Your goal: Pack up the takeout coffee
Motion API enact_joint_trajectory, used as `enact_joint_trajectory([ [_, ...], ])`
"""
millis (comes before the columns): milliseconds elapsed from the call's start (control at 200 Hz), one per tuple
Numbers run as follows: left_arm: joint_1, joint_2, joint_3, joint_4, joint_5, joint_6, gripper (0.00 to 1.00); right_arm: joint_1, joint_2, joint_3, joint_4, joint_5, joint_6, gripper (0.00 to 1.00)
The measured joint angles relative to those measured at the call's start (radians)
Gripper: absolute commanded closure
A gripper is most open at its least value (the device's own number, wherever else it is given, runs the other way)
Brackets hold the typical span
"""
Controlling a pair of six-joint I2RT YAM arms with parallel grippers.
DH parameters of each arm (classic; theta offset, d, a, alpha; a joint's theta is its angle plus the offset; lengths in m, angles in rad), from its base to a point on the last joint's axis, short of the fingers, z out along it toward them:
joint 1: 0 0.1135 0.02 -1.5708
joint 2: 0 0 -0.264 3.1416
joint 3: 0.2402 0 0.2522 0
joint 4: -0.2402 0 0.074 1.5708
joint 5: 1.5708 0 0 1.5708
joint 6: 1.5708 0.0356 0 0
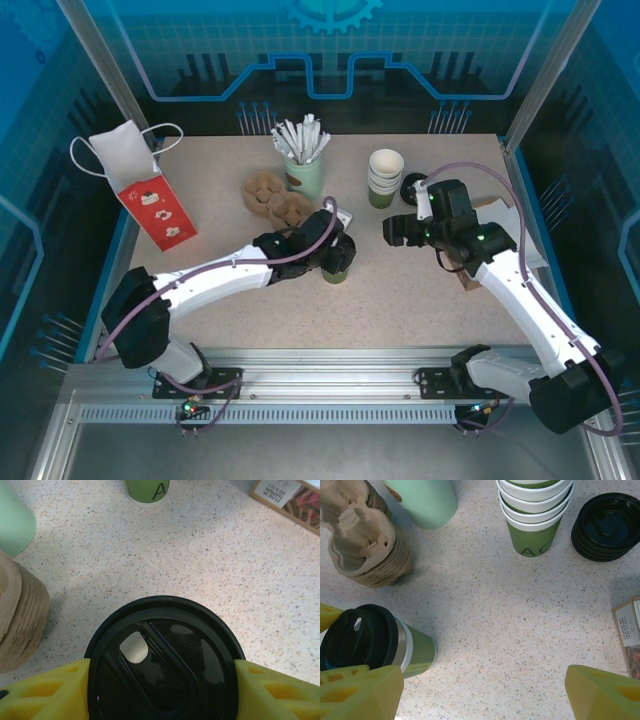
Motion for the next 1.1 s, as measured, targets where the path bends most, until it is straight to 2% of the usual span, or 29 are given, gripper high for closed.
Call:
enact_joint_trajectory([
  [345,-0.019,0.06,0.028,-0.04,-0.045,0.037,0.4,0.0,-0.001,-0.009,0.001,-0.001,-0.006,0.14],
  [1101,-0.04,0.073,0.049,-0.09,-0.084,0.059,0.38,-0.002,-0.005,-0.01,0.0,-0.002,-0.006,0.14],
])
